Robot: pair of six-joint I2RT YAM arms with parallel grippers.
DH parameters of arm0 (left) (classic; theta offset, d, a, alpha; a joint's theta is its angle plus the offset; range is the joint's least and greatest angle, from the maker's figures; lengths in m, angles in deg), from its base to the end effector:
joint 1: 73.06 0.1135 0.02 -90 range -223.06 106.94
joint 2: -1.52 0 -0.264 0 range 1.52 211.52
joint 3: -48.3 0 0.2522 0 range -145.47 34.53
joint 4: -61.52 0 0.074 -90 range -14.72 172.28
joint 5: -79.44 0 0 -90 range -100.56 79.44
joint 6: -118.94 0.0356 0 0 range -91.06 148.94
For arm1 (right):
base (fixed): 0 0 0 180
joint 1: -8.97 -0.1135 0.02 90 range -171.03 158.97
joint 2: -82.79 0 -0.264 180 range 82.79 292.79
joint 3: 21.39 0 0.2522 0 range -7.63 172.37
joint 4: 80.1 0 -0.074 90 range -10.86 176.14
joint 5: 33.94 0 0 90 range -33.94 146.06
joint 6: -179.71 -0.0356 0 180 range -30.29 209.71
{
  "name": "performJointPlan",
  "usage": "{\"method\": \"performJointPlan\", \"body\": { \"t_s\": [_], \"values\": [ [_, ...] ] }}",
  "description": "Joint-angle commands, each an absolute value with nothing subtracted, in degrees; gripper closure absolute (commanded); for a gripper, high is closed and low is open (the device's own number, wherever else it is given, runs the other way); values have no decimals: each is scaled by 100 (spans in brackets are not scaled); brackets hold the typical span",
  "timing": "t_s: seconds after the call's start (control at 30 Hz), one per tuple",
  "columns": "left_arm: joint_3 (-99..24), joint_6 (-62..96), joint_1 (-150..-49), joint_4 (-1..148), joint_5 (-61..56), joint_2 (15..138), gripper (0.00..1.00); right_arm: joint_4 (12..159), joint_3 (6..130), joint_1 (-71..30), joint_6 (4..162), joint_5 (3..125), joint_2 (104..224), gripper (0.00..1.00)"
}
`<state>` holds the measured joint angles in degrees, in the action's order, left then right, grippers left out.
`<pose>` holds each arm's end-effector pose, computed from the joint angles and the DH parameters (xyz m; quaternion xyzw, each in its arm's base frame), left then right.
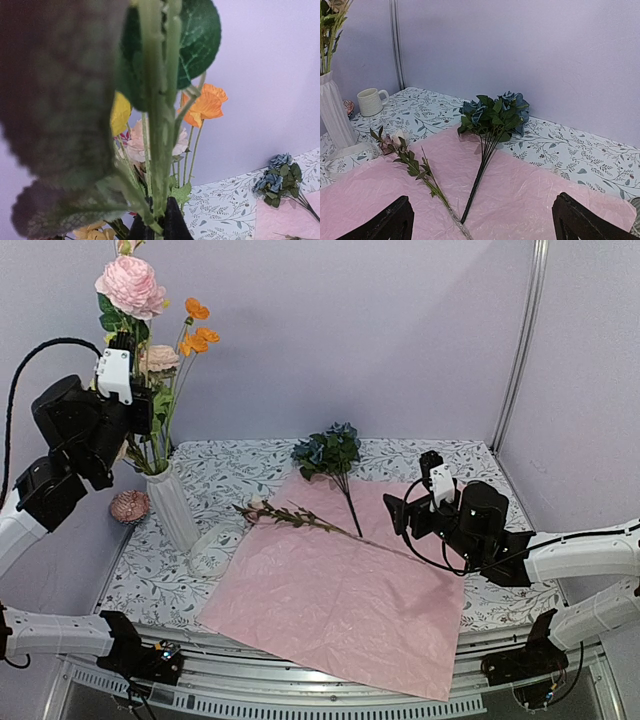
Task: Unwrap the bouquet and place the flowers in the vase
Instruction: Place the fake flower in the vase.
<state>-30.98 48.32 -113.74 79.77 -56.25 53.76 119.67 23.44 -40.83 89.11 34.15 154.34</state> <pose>0.1536 -0.0985 0.4520 0.0450 0.6668 0.1190 0.7343 0.1831 0.1961 0.2376 -0.1914 0.7208 0.1484 0.6495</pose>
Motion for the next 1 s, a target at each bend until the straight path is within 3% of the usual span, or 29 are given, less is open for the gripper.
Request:
{"method": "performJointPlan", "body": {
  "t_s": [0.0, 0.47, 0.87, 0.9, 0.97],
  "values": [
    [-2859, 4566, -11039, 7679, -5162, 5465, 100, 12112, 2256, -4082, 8900, 3461, 15329, 1],
    [-2918, 2769, -10373, 9027, -5249, 6189, 100, 12146, 2250, -4085, 8901, 3470, 15408, 1],
    [-2999, 2113, -10250, 10010, -5370, 6404, 100, 12164, 2233, -4082, 8883, 3492, 15383, 1],
    [-3002, 2067, -10244, 10060, -5380, 6424, 98, 12158, 2228, -4078, 8877, 3496, 15376, 1],
    [-3030, 1984, -10241, 10145, -5408, 6451, 80, 12157, 2225, -4078, 8883, 3497, 15374, 1]
  ]
}}
